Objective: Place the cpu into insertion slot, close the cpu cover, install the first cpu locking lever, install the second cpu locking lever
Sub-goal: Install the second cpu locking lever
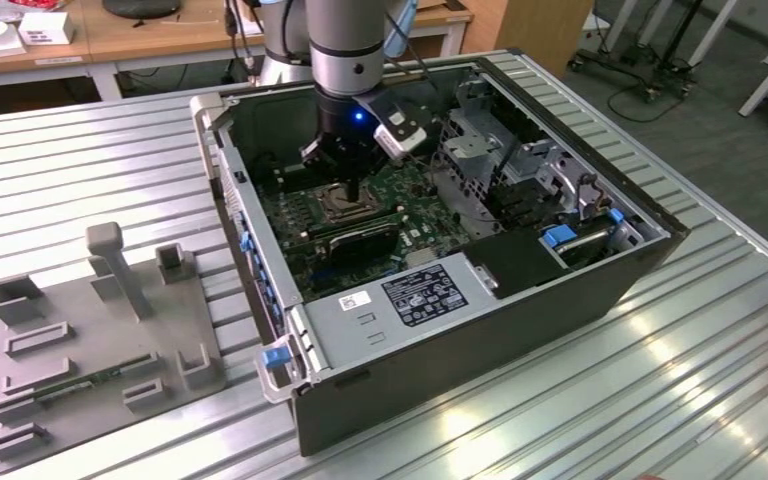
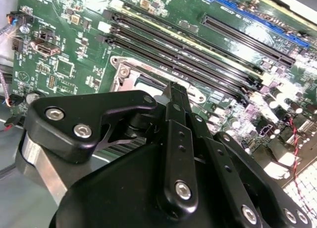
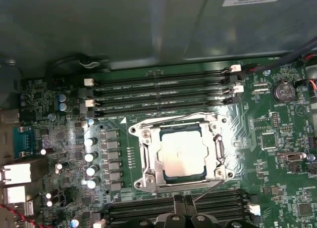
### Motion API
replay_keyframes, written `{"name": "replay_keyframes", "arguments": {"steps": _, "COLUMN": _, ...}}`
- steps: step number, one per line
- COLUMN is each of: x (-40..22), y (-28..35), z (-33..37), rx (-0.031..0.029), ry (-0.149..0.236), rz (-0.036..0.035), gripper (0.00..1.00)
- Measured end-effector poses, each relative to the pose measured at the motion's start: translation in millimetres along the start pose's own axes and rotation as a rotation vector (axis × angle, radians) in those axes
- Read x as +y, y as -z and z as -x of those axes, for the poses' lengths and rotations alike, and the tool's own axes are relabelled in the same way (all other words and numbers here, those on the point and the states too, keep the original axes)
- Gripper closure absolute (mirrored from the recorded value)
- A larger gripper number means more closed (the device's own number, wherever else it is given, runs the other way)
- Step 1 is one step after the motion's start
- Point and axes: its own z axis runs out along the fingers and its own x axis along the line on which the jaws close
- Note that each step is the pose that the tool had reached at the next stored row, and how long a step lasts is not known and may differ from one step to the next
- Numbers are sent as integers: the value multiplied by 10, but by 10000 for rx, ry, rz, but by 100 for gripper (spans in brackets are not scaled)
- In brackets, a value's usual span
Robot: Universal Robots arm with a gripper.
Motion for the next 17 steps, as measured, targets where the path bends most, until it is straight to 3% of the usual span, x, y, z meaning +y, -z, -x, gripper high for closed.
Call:
{"name": "replay_keyframes", "arguments": {"steps": 6, "x": -13, "y": -2, "z": -51, "rx": -32, "ry": 1, "rz": 4, "gripper": 90}}
{"name": "replay_keyframes", "arguments": {"steps": 17, "x": -41, "y": -21, "z": -119, "rx": -38, "ry": 1, "rz": 5, "gripper": 90}}
